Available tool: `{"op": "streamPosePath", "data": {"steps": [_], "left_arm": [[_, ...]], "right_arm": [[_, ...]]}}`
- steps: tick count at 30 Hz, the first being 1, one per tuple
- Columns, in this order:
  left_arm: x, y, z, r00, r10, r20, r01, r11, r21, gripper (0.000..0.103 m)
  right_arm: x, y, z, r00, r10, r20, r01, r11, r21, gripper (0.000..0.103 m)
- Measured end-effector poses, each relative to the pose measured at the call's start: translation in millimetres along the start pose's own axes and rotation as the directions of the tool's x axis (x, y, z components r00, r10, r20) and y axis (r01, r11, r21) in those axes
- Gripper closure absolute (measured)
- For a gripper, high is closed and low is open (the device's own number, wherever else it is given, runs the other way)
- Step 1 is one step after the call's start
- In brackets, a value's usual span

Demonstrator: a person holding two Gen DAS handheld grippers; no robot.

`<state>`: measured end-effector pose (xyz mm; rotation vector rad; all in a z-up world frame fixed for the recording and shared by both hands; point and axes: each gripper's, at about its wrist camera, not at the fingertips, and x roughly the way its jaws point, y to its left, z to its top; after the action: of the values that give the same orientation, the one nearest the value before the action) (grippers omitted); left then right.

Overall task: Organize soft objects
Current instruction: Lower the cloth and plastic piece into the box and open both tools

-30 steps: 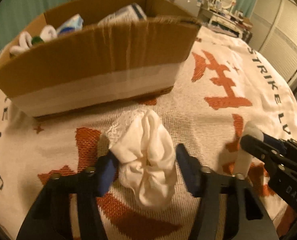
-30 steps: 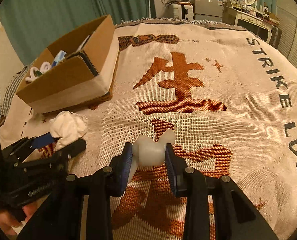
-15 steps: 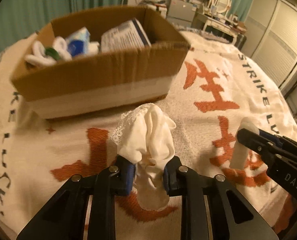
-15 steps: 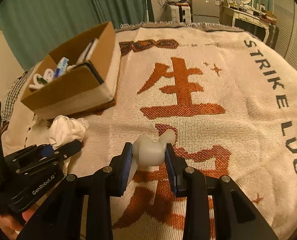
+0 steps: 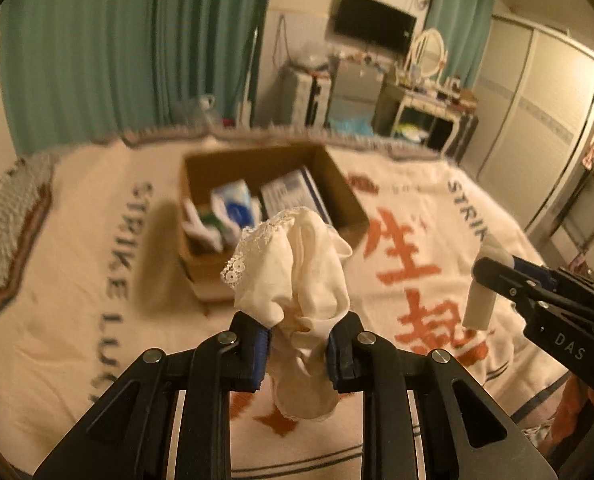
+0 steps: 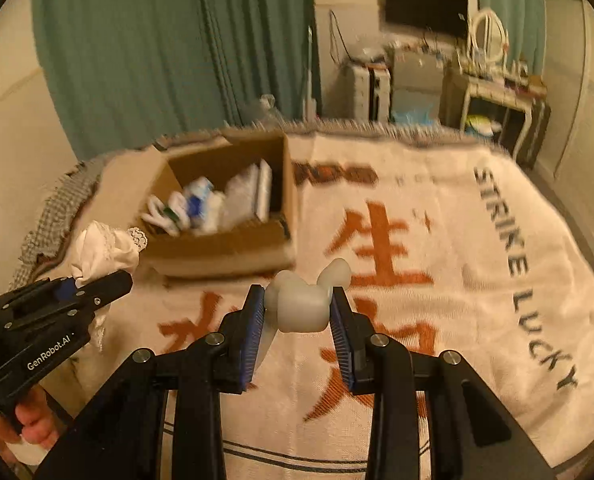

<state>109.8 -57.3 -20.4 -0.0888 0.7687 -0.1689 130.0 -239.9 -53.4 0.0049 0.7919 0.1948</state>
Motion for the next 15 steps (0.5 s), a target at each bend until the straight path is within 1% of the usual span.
{"op": "streamPosePath", "data": {"steps": [4,8,12,15], "left_arm": [[-19,14,31,0.998,0.018,0.057,-0.019,1.0,0.017,0.081],[-23,20,59,0.994,0.04,0.102,-0.044,0.998,0.038,0.081],[-8,27,85,0.991,0.04,0.131,-0.046,0.998,0.043,0.081],[19,32,103,0.99,0.051,0.134,-0.058,0.997,0.047,0.081]], "right_arm": [[-20,25,35,0.998,0.013,0.066,-0.011,0.999,-0.043,0.07],[-27,38,74,0.992,0.055,0.115,-0.049,0.998,-0.05,0.07],[-20,45,113,0.984,0.086,0.156,-0.078,0.995,-0.057,0.07],[-2,48,137,0.98,0.108,0.165,-0.1,0.993,-0.055,0.07]]}}
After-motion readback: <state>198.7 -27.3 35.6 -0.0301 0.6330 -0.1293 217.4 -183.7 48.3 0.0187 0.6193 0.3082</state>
